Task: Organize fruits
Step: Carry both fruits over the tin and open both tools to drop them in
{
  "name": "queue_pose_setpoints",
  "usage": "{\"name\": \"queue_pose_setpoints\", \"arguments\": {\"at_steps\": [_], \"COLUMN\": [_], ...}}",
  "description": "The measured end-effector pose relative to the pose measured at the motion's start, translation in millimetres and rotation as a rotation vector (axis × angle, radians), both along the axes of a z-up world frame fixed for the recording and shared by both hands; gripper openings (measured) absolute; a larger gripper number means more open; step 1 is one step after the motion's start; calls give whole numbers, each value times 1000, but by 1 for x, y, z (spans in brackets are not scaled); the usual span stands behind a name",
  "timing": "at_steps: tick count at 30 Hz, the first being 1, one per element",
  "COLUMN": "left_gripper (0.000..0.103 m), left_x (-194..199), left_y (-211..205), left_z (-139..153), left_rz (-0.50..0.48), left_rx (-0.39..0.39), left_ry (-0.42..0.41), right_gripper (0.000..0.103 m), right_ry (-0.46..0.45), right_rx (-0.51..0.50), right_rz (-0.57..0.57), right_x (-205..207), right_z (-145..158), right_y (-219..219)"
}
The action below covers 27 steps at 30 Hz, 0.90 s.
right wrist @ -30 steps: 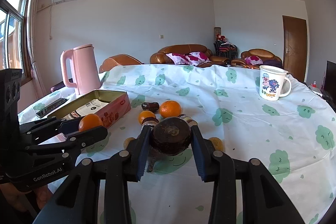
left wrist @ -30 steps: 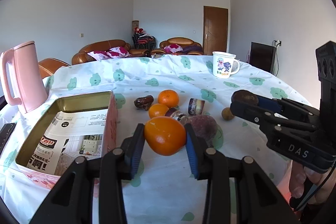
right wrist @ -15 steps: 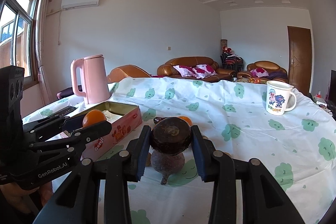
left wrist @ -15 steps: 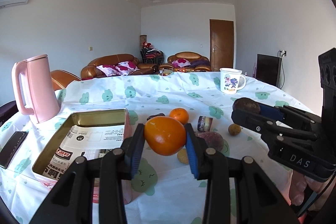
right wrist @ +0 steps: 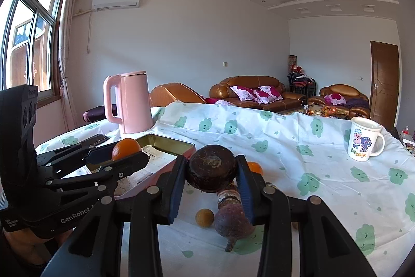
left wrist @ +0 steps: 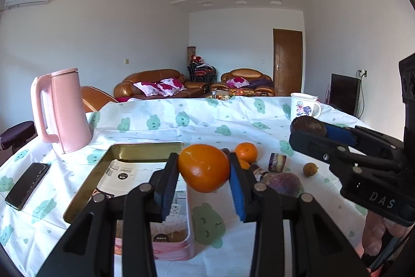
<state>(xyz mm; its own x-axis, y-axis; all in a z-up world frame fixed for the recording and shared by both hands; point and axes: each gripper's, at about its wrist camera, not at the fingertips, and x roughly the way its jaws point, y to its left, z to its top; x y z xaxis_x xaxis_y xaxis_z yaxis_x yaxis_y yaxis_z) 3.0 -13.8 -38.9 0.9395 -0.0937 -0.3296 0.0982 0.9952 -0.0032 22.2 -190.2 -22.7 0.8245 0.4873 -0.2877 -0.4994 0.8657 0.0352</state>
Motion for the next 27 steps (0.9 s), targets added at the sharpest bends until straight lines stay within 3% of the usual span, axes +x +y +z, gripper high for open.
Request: {"name": "queue_pose_setpoints", "arguments": {"at_steps": [14,27], "left_gripper": [39,39], "left_x": [26,51], "left_y": [63,98], "left_z": [-2,-5], "left_rz": [127,176], "left_rx": [-35,-18], "left_ry": [71,115], "right_gripper": [40,40], "right_ry": [12,89], "right_rx": [-27,-60], "right_rz": [119,197], "right_x": [33,61], "right_z": [26,11], "right_y": [59,114]}}
